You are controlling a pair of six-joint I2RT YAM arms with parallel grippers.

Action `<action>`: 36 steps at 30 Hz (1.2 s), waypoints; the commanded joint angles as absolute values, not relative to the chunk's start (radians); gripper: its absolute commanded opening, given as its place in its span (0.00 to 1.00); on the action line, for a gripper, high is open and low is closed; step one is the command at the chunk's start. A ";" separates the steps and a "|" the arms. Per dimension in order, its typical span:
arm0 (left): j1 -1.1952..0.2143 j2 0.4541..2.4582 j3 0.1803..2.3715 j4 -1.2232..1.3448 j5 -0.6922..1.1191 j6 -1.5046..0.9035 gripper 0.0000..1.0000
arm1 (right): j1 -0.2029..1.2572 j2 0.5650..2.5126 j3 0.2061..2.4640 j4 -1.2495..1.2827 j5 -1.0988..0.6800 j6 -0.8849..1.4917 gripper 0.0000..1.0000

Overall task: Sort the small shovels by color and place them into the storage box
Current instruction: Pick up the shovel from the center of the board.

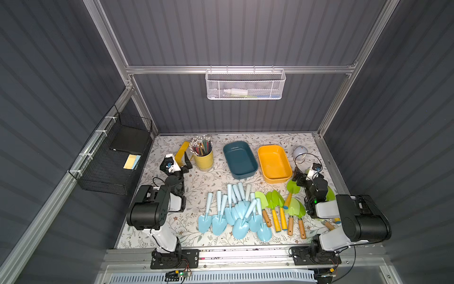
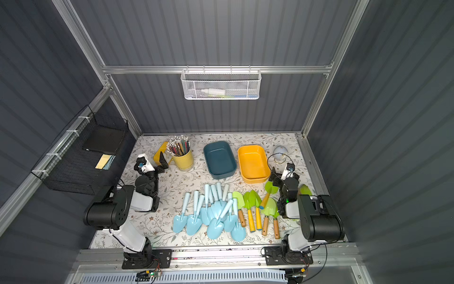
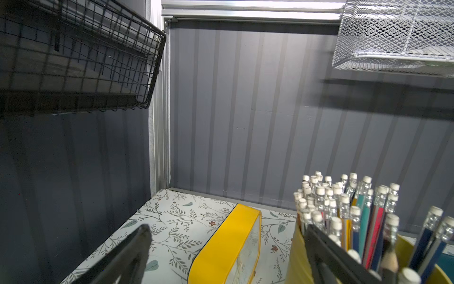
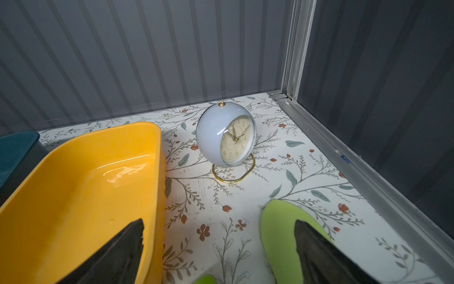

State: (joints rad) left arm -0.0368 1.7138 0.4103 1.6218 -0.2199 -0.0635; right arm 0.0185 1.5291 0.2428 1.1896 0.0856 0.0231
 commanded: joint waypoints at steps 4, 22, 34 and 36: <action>-0.034 1.700 0.412 1.723 -0.214 -0.067 0.99 | 0.018 1.514 0.247 1.206 0.078 0.028 0.99; -0.035 1.697 0.410 1.726 -0.213 -0.066 0.99 | 0.017 1.514 0.248 1.204 0.077 0.028 0.99; -0.035 1.696 0.409 1.727 -0.213 -0.064 0.99 | 0.019 1.506 0.248 1.201 0.082 0.027 0.99; -0.035 1.665 0.439 1.662 -0.241 -0.072 0.99 | 0.018 1.472 0.285 1.116 0.162 0.056 0.99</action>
State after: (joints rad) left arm -0.0368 1.7123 0.4103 1.6211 -0.2222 -0.0635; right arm 0.0185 1.5158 0.2451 1.1736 0.1001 0.0284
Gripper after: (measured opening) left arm 0.994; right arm 0.987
